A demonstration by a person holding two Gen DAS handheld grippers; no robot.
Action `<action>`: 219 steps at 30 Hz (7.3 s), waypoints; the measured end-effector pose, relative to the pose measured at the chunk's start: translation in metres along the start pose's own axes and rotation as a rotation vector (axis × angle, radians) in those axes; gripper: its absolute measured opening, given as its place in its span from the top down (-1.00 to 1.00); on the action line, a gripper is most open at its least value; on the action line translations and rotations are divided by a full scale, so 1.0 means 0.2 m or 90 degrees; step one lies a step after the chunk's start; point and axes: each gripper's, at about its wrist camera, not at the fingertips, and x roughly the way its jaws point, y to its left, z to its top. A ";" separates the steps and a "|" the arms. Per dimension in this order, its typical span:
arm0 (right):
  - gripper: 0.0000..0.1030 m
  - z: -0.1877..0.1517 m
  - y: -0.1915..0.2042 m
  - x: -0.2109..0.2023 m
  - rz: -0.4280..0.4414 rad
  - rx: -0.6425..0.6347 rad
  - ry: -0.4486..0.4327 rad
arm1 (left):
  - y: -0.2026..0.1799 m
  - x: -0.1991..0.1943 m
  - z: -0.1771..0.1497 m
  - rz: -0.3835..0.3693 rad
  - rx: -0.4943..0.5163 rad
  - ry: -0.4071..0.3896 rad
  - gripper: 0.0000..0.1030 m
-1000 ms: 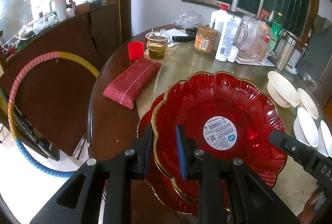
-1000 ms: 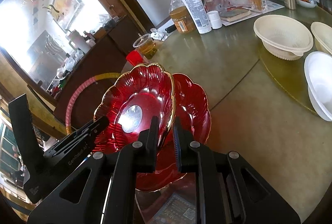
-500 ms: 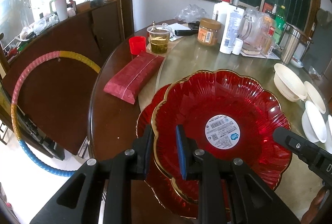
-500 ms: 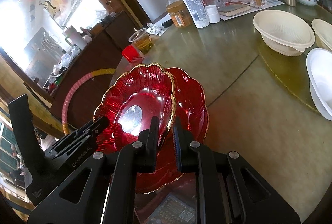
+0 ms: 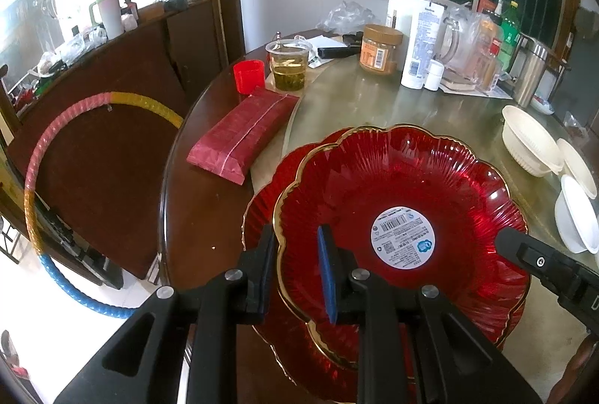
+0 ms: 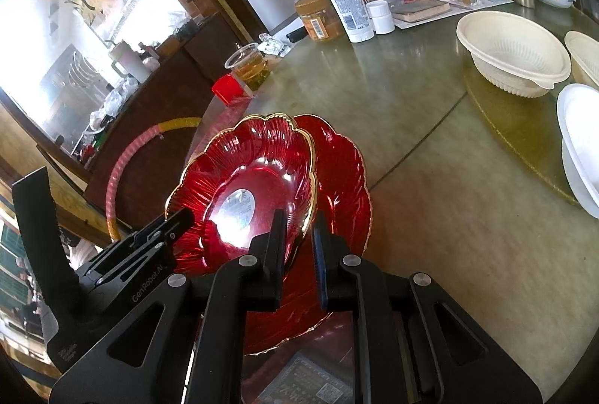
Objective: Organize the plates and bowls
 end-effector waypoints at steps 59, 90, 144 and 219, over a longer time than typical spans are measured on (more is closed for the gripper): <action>0.29 0.01 0.04 0.08 -0.025 -0.022 0.038 | -0.05 0.04 -0.02 0.020 0.020 0.034 0.07; -0.37 -0.04 -0.13 -0.25 0.033 0.060 -0.038 | -0.17 -0.22 0.03 0.057 0.048 -0.074 -0.51; 0.84 -0.15 -1.15 -0.68 -0.078 0.353 -0.150 | -1.34 0.07 -0.03 -0.216 0.193 0.068 0.72; 0.84 -0.25 -0.78 -0.89 -0.119 0.204 -0.307 | -1.12 -0.30 -0.08 -0.225 0.173 -0.119 0.71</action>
